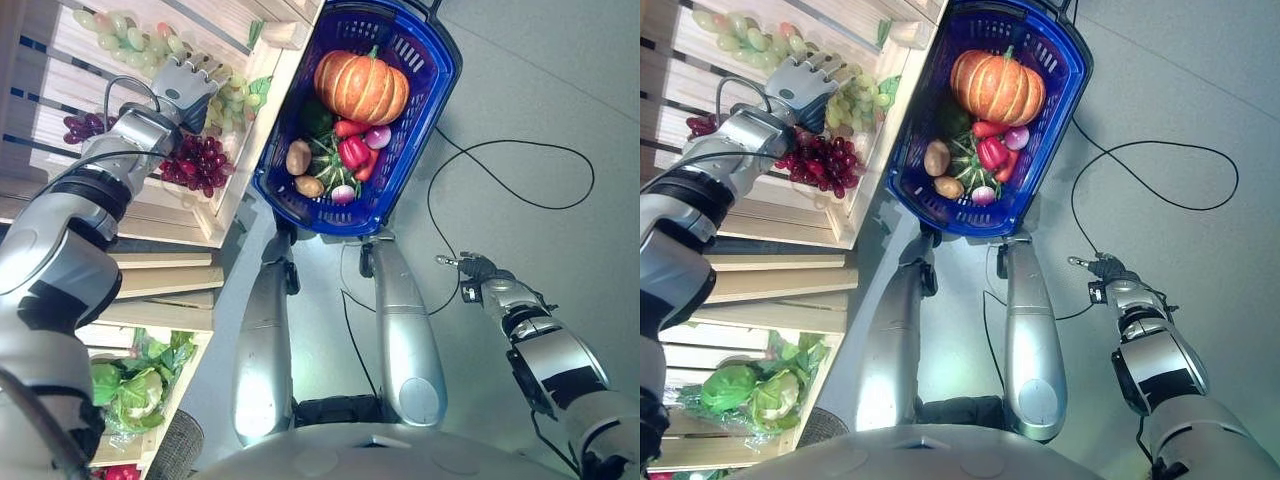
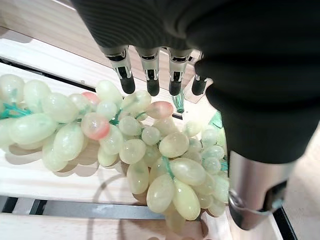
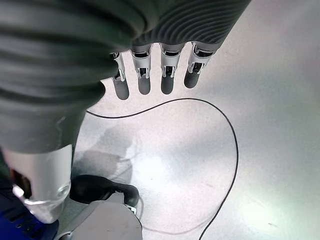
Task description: Pick up fruits and vegetables into the basket
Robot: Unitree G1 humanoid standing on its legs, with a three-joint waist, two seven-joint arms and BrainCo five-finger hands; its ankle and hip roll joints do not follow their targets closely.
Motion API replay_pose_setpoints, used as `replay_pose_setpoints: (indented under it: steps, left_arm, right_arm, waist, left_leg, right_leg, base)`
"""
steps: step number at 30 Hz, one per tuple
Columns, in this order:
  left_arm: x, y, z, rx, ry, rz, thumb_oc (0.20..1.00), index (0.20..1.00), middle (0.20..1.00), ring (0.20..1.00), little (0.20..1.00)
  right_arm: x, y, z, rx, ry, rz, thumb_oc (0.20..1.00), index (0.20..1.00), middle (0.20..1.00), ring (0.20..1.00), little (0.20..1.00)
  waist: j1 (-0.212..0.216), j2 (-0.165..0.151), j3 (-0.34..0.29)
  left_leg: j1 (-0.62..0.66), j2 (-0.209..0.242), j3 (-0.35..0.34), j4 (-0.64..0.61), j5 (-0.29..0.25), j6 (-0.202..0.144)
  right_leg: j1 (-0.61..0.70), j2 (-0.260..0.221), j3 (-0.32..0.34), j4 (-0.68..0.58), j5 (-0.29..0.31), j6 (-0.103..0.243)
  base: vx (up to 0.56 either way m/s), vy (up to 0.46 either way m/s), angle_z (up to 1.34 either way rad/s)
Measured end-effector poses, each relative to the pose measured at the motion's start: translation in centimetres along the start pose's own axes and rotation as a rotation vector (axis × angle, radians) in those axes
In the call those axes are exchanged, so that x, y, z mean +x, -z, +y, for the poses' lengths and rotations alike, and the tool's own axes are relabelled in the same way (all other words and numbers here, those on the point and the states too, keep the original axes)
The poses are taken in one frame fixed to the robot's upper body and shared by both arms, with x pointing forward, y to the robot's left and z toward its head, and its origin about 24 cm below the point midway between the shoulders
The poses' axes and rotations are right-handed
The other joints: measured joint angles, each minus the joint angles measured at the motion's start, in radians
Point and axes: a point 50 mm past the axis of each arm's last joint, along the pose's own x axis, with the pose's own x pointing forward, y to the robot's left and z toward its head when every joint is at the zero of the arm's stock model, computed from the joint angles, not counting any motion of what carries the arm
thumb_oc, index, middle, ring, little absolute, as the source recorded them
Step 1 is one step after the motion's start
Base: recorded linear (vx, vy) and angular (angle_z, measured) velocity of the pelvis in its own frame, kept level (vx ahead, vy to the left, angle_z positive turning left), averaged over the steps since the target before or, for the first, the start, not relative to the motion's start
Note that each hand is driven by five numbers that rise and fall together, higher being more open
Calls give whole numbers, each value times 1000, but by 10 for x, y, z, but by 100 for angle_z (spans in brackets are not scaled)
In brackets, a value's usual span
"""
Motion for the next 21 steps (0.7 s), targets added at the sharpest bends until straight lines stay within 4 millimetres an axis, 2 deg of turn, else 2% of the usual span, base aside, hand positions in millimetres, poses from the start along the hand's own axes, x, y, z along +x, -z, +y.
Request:
replay_pose_setpoints:
  steps: [7,14,21]
  left_arm:
    - [1,-3,-3,-11,-26,18,1000,1000,1000,1000,1000]
    - [3,3,2,-14,-76,56,1000,1000,1000,1000,1000]
    - [1,7,-1,76,-89,73,1000,1000,1000,1000,1000]
  right_arm:
    - [0,-6,1,-2,-4,-19,1000,1000,1000,1000,1000]
    - [0,-21,0,-3,7,-52,1000,1000,1000,1000,1000]
    - [0,-23,-1,-3,9,-57,1000,1000,1000,1000,1000]
  waist:
    - [-4,-3,-2]
    - [-4,-15,-3]
    - [-10,-17,-2]
  left_leg:
    - [-25,0,-6,16,-10,-5]
    - [-62,9,-3,36,-14,-3]
    - [-63,15,-4,37,-16,-8]
  right_leg:
    - [-18,0,-2,5,0,0]
    - [-49,10,0,6,1,-1]
    - [-50,16,1,5,1,-1]
  base:
    - [0,0,0]
    - [-1,1,-2]
    - [-1,0,-1]
